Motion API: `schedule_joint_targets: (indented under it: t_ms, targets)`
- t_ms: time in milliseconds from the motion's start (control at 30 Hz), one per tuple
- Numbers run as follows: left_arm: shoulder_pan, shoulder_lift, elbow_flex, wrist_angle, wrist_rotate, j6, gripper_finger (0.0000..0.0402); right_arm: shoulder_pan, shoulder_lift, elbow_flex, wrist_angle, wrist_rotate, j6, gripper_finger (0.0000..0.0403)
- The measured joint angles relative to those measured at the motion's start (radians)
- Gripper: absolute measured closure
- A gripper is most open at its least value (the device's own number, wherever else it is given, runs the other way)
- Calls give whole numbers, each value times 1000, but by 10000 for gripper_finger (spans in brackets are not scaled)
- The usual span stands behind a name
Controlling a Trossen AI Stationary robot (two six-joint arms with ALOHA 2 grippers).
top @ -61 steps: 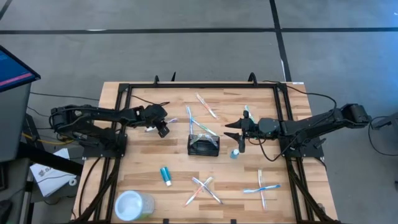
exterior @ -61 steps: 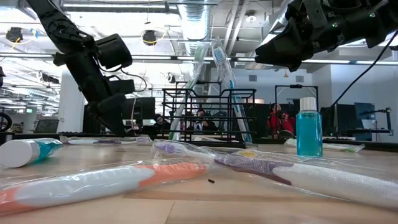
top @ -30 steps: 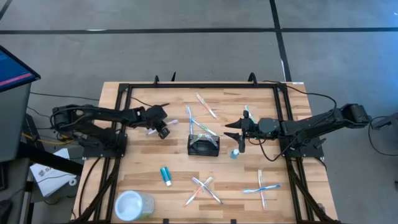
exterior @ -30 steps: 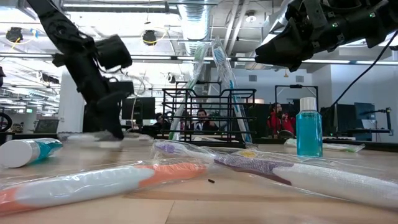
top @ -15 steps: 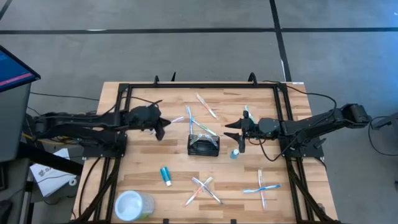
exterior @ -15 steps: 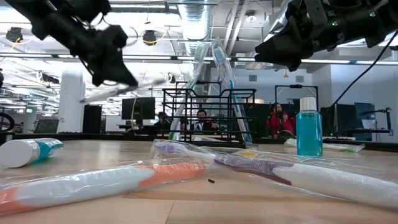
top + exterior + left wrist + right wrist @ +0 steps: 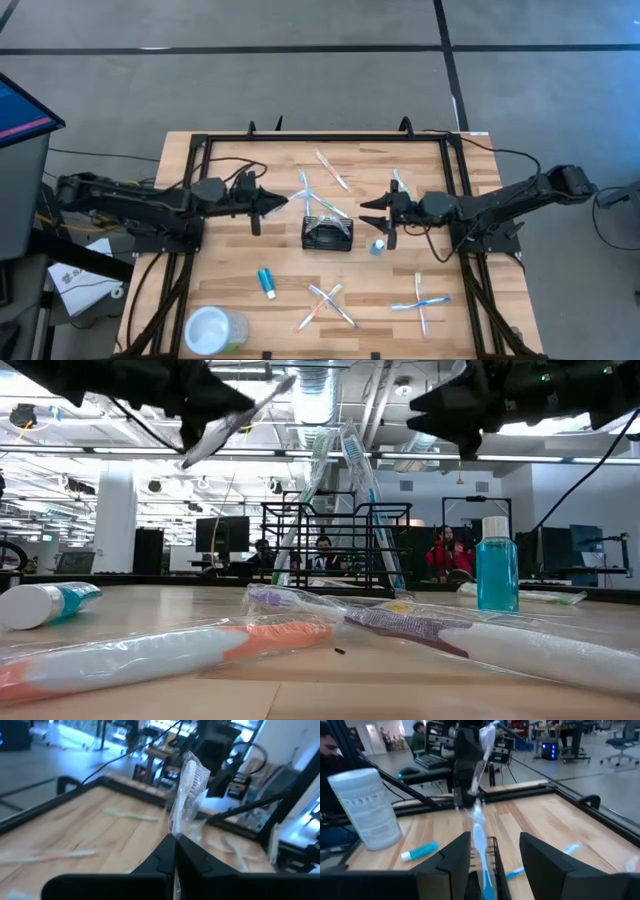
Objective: Pick & Place toothbrushing station
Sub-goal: Put the top purple toothbrush into the wire organizer
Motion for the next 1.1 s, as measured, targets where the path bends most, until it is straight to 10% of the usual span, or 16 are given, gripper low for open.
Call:
schedule_joint_targets:
  t_ms: [600, 1100]
  targets:
    - [-117, 385, 0, 705, 7, 35, 401, 66, 59, 77, 124, 2, -97, 242]
    - [-152, 584, 151, 731, 13, 93, 401, 65, 294, 253, 126, 2, -190, 242]
